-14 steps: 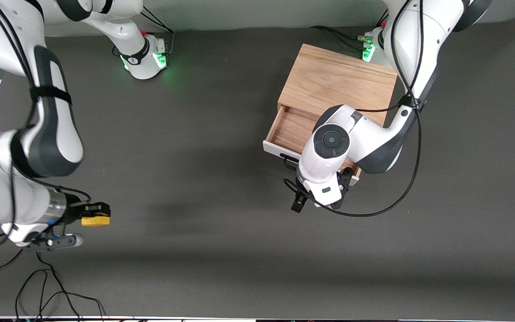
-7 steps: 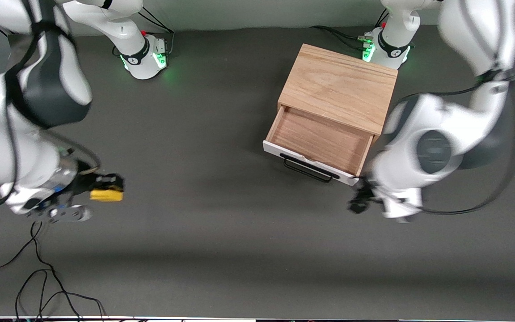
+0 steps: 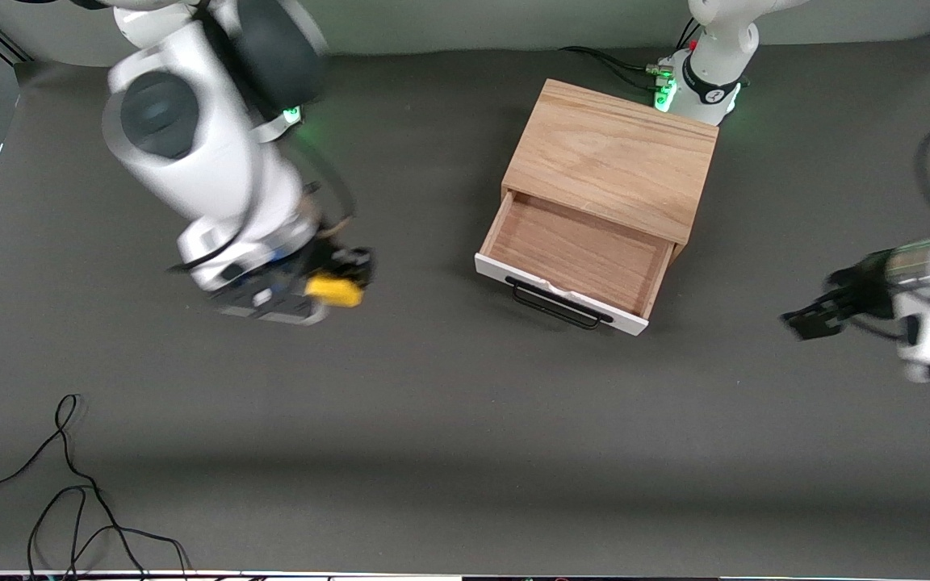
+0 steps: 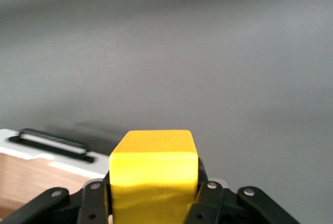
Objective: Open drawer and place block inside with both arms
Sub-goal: 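Carry the yellow cube with the right gripper over the open drawer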
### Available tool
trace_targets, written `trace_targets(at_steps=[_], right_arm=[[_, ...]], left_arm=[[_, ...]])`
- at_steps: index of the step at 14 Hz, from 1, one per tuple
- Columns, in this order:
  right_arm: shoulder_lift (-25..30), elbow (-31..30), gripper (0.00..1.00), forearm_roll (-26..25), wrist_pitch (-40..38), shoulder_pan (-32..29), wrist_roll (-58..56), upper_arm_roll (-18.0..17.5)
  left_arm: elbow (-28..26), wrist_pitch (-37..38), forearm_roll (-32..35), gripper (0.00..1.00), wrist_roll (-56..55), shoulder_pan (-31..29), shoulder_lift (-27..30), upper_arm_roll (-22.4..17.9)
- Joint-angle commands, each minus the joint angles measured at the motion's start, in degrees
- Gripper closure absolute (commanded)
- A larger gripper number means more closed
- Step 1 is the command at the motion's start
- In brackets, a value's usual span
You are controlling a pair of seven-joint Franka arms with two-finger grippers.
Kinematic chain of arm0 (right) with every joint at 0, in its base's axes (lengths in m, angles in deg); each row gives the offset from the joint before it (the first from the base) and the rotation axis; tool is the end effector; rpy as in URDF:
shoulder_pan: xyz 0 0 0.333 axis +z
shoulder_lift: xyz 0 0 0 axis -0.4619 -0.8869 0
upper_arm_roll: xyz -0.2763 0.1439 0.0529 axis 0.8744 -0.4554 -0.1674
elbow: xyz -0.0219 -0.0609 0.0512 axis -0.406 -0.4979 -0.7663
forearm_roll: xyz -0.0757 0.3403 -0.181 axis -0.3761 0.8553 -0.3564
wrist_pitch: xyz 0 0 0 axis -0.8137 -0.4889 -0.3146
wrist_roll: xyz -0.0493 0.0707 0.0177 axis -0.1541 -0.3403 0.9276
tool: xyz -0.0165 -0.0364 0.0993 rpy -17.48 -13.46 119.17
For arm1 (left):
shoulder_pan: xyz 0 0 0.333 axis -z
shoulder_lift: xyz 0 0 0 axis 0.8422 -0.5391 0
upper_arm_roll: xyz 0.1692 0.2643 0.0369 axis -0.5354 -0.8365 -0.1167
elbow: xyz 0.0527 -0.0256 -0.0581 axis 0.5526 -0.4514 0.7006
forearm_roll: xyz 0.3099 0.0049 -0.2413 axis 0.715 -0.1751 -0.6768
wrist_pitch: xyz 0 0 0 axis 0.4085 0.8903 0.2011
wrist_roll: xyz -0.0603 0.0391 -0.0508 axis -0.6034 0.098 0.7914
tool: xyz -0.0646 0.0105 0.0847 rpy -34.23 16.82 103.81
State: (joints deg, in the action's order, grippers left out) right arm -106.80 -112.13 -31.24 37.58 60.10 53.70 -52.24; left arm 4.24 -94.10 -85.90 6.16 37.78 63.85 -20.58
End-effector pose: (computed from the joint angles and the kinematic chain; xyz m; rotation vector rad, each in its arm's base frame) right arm 0.5734 0.3886 0.5623 -3.0155 0.3767 0.0116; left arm 0.6323 -0.0057 0.5364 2.9717 0.8583 -0.3236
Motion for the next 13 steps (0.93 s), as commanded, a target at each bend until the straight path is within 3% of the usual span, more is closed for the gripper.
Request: trace_targets(at_steps=[1,9,11,13], right_arm=[[-3.2,2.4,0.83,0.8,4.7,7.9,11.4,1.0],[-14.1,2.2,0.83,-4.6,15.6,21.2,27.8,1.1],[-16.3,2.1,0.83,-4.7,18.9,21.9,29.8,1.1],[-18.5,2.2,0.83,-4.7,21.8,22.0,30.0,1.3]], left_arm=[[-6.3,-0.4,-1.0,0.00,10.9,-3.5,6.2,0.1],[-16.0,-4.9,-1.2,0.00,28.5,-5.5,16.8,-0.9],[-15.7,-4.8,-1.2,0.00,34.2,-0.9,17.5,-4.9],[-14.6,-5.0,-1.2,0.00,37.2,8.6,17.8,-13.4]])
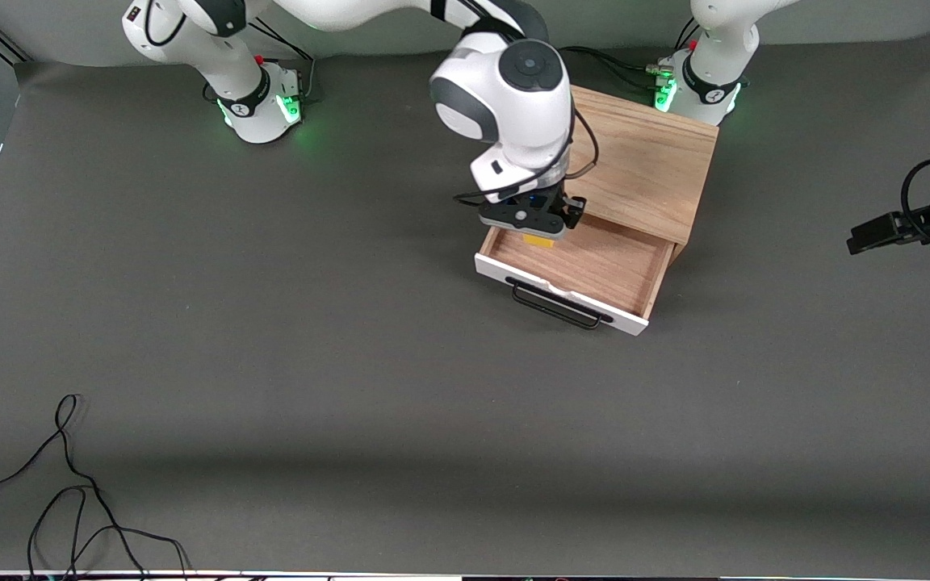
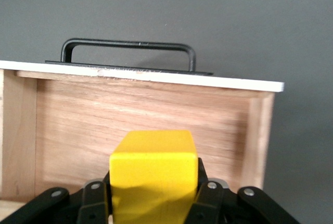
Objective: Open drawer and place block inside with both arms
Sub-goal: 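Carry the yellow cube with the right gripper over the open drawer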
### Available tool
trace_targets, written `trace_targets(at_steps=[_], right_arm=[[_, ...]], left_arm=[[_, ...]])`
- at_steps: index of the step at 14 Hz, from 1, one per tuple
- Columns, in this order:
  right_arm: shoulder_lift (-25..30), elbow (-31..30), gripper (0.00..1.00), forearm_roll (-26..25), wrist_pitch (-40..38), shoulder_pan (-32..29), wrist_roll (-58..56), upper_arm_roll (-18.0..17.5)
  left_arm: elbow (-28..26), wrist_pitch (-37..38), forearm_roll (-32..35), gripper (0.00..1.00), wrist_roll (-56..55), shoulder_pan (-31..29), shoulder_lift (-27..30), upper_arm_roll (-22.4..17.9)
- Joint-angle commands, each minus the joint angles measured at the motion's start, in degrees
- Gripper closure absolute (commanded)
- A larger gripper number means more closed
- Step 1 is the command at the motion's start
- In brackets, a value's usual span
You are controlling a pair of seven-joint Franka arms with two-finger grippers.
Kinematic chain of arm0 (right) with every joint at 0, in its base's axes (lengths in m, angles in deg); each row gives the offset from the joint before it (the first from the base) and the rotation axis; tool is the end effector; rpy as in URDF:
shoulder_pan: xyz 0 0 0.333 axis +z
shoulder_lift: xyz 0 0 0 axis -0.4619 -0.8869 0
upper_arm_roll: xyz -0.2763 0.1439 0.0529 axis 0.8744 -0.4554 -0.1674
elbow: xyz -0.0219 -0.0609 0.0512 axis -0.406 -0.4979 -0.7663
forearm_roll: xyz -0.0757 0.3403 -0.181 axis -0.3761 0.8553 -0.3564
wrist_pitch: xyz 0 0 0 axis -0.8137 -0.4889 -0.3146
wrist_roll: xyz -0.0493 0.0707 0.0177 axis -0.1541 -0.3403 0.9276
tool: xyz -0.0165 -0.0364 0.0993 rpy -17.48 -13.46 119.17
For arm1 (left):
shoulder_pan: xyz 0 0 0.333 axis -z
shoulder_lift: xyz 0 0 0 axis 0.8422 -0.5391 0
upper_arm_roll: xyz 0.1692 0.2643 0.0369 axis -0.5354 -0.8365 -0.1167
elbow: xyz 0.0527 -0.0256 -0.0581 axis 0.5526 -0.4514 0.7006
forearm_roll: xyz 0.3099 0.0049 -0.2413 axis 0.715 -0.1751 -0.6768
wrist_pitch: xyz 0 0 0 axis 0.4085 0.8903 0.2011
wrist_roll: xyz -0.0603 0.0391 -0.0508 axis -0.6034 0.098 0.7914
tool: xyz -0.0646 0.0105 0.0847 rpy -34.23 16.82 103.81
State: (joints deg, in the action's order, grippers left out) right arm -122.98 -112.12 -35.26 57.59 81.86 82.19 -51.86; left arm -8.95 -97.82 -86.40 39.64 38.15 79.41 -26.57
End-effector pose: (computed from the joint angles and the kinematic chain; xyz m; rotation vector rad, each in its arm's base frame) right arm 0.4408 0.6283 0.3887 -2.9663 0.5609 -0.0623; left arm 0.5673 0.0180 0.5856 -3.1277 -0.1033 0.1625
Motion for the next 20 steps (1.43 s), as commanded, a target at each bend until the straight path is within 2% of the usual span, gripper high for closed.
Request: trace_targets(at_steps=[1,3,10,12,15,16,17,18,19,20], right_arm=[[-2.9,2.1,0.83,-0.7,1.9,0.2,1.8,0.9],[-3.3,1.2,0.83,-1.5,1.9,0.1,1.8,0.9],[-6.0,1.1,0.79,-3.0,2.5,0.6,2.9,0.9],[-6.4,1.1,0.72,-3.1,4.1,0.7,3.2,0.9],[-7.2,1.1,0.67,-3.1,4.9,0.8,3.3,0.9],[-7.2,1.1,0.57,-3.2,5.0,1.3,3.3,1.0],[-7.6,1.1,0.55,-4.0,5.1,1.4,3.3,1.0],[-7.7,1.1,0.47,-4.5,5.2,1.5,3.3,1.0],[-7.7,1.2,0.12,-4.6,5.2,1.5,3.3,1.0],[-7.6,1.2,0.00,-5.3,5.2,1.5,3.3,1.0]], left_arm=[[-0.9,-1.5,-0.8,0.00,4.1,12.0,2.1,-10.8],[-0.6,-1.6,-0.8,0.00,6.7,17.0,2.2,-14.9],[-1.8,-3.3,-1.2,0.00,7.2,17.4,3.5,-15.0],[-1.8,-4.2,-1.3,0.00,6.2,17.7,3.3,-14.9],[-1.7,-4.1,-1.2,0.00,5.6,21.2,3.1,-17.5],[-1.7,-3.9,-1.2,0.00,5.8,21.6,3.1,-17.8],[-1.6,-3.8,-1.2,0.00,5.8,22.1,3.1,-18.0],[-1.5,-3.7,-1.2,0.00,5.8,22.2,3.1,-18.2],[-1.4,-3.5,-1.3,0.00,5.9,22.3,3.2,-18.4],[-1.3,-3.3,-1.2,0.00,6.0,22.4,3.2,-18.6]])
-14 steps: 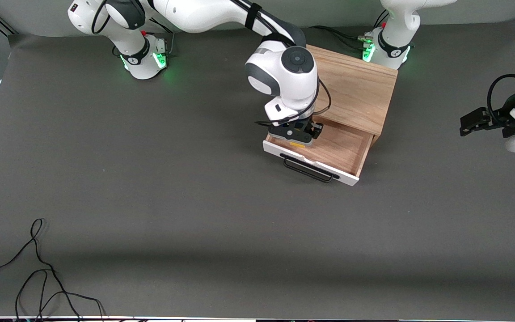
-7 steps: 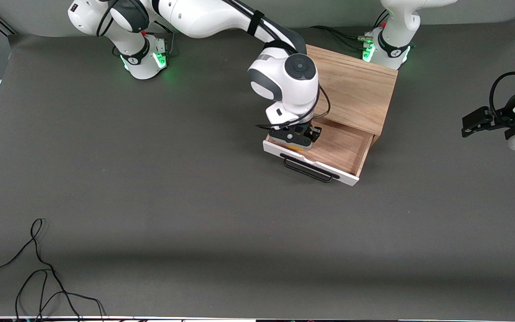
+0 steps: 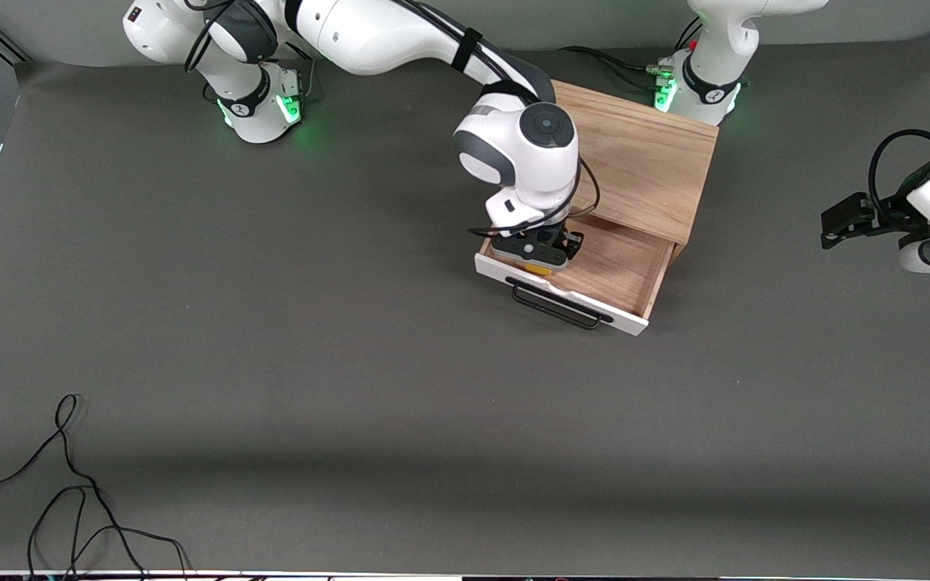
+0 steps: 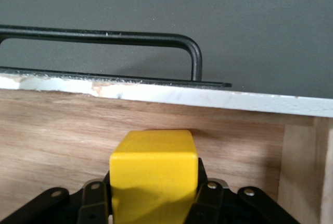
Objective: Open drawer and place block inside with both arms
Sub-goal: 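Lower the cube into the drawer and open the right gripper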
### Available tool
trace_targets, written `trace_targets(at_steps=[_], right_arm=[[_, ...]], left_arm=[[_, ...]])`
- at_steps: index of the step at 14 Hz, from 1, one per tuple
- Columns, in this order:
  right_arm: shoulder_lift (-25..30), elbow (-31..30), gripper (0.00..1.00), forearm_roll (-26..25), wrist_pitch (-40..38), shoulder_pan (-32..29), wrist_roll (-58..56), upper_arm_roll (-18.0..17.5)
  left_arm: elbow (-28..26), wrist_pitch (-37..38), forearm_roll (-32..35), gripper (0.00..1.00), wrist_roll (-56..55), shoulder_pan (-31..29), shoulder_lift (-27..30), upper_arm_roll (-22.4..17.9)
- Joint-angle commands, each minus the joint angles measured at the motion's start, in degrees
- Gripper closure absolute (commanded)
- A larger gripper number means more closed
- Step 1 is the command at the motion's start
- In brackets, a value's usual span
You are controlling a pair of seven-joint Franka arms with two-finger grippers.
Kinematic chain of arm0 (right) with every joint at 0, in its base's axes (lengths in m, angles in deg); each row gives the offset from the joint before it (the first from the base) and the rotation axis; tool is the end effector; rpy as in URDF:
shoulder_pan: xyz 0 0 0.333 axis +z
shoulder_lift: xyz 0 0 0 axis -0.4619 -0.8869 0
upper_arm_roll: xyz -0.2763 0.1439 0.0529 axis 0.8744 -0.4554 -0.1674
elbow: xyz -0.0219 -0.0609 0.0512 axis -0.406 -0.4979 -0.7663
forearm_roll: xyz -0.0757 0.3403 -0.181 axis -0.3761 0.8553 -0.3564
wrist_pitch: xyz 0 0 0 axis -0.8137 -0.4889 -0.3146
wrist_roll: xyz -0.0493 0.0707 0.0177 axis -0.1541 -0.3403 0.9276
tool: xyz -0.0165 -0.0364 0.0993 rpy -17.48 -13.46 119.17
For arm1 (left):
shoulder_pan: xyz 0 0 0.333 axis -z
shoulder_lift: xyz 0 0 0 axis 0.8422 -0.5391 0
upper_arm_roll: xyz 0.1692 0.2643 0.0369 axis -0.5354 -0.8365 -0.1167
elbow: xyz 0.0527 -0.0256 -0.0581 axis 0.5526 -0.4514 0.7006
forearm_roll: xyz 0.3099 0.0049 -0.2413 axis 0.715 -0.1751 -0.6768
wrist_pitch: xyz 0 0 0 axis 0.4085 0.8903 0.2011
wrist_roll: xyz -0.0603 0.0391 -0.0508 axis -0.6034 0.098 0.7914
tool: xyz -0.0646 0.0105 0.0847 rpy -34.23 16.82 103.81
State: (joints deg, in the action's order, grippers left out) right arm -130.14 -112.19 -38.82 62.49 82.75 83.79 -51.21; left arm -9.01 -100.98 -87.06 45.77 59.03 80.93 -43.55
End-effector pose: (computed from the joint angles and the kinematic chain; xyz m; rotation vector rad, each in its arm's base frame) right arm 0.4441 0.6377 0.3000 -3.0270 0.5627 -0.1251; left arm 0.5670 -0.0275 0.6028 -3.1218 0.1699 0.0418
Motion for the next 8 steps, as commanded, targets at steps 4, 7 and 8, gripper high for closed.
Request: trace_targets(at_steps=[4,7,8], right_arm=[[1.6,2.0,0.00,-2.3,-0.6,0.5,1.5,0.5],[7.7,1.7,0.00,-2.1,-1.8,-0.8,0.6,0.7],[8.9,1.7,0.00,-2.3,-2.2,-1.7,-0.5,0.8]], left_arm=[[-1.4,0.2,-0.6,0.00,-0.1,2.7,1.9,-3.8],[-1.4,1.1,-0.7,0.00,0.5,2.6,2.0,-3.8],[-1.3,1.6,-0.7,0.00,0.5,2.6,2.0,-3.8]])
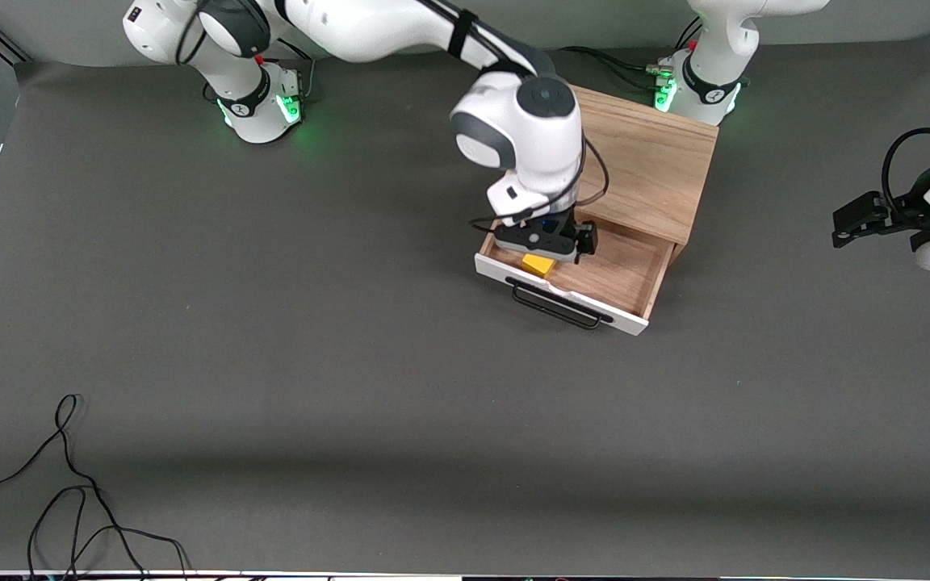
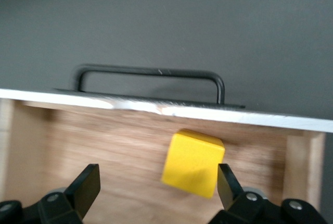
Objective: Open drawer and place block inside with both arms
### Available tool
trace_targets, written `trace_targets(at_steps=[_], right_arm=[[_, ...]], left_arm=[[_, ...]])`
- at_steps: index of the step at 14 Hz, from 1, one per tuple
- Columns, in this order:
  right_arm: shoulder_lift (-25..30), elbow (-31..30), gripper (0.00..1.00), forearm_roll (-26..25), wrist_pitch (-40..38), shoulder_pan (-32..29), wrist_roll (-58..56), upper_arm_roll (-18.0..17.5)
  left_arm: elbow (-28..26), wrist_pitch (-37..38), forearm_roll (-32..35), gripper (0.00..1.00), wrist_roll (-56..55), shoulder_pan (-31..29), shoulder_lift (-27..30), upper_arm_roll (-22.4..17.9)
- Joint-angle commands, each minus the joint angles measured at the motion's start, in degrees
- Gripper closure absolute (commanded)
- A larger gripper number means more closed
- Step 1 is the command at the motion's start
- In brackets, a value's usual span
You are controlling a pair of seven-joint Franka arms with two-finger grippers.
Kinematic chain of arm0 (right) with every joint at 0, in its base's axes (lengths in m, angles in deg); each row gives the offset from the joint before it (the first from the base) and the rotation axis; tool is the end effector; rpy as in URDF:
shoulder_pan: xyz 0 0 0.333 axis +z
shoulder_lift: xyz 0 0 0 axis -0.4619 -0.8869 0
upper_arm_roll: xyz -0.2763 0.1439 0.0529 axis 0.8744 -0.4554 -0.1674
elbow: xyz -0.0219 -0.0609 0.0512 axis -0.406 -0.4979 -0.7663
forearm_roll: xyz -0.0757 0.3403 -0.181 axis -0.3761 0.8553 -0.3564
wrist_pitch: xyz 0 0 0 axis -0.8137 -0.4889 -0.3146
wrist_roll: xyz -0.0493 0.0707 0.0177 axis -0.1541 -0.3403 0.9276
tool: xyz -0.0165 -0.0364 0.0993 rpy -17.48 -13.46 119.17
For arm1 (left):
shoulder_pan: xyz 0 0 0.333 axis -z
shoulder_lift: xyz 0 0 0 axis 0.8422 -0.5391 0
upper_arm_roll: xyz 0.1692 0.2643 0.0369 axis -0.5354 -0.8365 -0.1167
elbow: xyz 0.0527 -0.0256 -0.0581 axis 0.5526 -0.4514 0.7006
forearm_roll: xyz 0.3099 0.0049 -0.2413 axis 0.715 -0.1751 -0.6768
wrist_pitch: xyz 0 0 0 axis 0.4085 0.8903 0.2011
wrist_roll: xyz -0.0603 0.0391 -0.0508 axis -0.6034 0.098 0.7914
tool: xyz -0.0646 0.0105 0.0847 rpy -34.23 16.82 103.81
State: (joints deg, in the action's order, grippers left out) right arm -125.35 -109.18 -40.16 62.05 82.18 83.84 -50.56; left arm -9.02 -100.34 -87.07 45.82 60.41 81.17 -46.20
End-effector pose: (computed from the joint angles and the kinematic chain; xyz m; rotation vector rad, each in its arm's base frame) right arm 0.4596 0.6338 0.3905 -2.9143 0.5615 -0.2424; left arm 0.5651 -0.0153 0.6041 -3.1220 0.1364 0.0533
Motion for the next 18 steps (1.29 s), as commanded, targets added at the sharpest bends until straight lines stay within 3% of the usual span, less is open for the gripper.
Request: trace_targets(at_steps=[1,5,8,12,15,17,18], right_arm=[[5.9,-1.5,0.00,-0.8,-1.9,-2.4,-2.6,0.2],[12.2,-4.3,0.00,0.1,-8.0,-9.0,-7.9,0.1],[22.7,-15.5,0.00,9.2,-7.6,-17.1,-22.3,0.4],[35.4,-28.8,0.00,10.4,-8.1,-26.2,-39.2,2.4],[45.0,-39.3,0.00,10.4,-7.6,-26.6,-46.3,10.1],[48.0,-42.1,0.00,10.4,-8.2,-25.8,-55.3,17.0],[49.1,-42.6,0.00,10.4,-9.3,-26.1,-59.0,18.6]], left_arm=[[-1.3,1.1,-0.6,0.00,0.4,1.1,1.8,-1.1],[-1.4,1.3,-0.6,0.00,0.6,1.4,1.8,-1.0],[-1.3,1.5,-0.7,0.00,1.1,1.2,1.7,-1.0],[-0.7,1.5,-0.6,0.00,1.2,1.3,1.6,-1.1],[-0.9,1.7,-0.6,0.00,1.2,1.3,1.6,-1.1],[-1.0,1.6,-0.6,0.00,1.2,1.2,1.5,-1.0],[-1.0,1.6,-0.6,0.00,1.2,1.3,1.6,-1.1]])
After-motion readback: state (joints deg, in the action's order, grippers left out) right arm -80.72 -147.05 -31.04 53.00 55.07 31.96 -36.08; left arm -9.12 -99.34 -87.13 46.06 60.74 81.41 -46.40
